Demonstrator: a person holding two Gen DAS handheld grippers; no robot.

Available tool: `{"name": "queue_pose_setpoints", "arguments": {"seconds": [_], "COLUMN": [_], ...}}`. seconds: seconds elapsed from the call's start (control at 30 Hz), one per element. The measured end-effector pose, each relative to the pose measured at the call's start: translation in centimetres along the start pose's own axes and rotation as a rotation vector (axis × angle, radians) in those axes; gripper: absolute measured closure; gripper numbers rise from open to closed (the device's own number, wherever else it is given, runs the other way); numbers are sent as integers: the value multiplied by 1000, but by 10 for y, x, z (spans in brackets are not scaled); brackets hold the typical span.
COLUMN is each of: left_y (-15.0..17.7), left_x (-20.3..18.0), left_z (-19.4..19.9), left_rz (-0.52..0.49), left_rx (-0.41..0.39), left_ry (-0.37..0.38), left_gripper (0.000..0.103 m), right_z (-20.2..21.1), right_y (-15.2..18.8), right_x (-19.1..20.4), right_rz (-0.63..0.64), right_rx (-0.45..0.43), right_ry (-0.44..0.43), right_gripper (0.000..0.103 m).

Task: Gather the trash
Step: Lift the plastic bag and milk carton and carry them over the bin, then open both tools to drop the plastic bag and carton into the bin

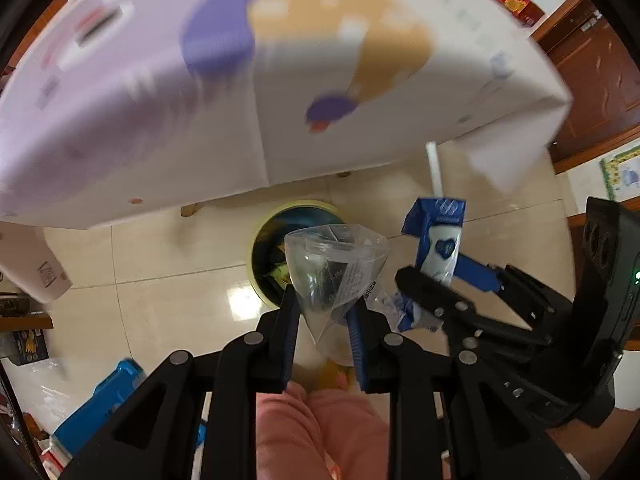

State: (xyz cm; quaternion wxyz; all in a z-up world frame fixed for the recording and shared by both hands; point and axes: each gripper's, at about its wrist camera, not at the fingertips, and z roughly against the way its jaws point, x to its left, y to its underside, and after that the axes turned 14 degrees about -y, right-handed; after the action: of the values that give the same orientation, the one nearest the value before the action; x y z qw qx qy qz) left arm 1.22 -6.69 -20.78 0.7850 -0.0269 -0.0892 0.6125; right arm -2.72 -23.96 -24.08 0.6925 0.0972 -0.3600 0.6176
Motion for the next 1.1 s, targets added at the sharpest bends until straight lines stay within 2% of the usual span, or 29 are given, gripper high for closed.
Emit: {"name": "queue_pose_setpoints", "arguments": {"seconds": [0.27,0.43,0.47,0.53,0.57,0.6,0.7,0.9,1.1], "left_y": [-5,-7,-8,-9,-9,-6,-8,-7,5], "left_x": [-12,-22,-24,-25,-24,-22,-15,-6,7], "left_z": [-127,-182,-190,-204,-208,-209,-214,-195,-170], "left_rz": [-13,-39,-45,-52,-47,-42,-14,15,16], "left_rx": [28,22,23,30,32,31,43,50,51], "left_ry": [2,-5,-9,-18,-29,-34,-46,-57,-90], "left_gripper": [81,81,76,59,43,36,36,35,34], "right_z": [-90,-136,-144,-157,-164,-166,-171,-161,-133], "right_y": [23,22,20,15,12,12,12,13,14], "right_x": [-67,-106,-109,-112,-112,-114,-114,-107,-93], "right_rz": [-26,-30,-14,17,27,32,36,31,13], "right_rx": [40,66,71,86,92,98,116,122,97], "right_ry": [72,97,110,128,137,146,160,160,168], "right_gripper": [50,49,49,49,49,49,49,49,49]}}
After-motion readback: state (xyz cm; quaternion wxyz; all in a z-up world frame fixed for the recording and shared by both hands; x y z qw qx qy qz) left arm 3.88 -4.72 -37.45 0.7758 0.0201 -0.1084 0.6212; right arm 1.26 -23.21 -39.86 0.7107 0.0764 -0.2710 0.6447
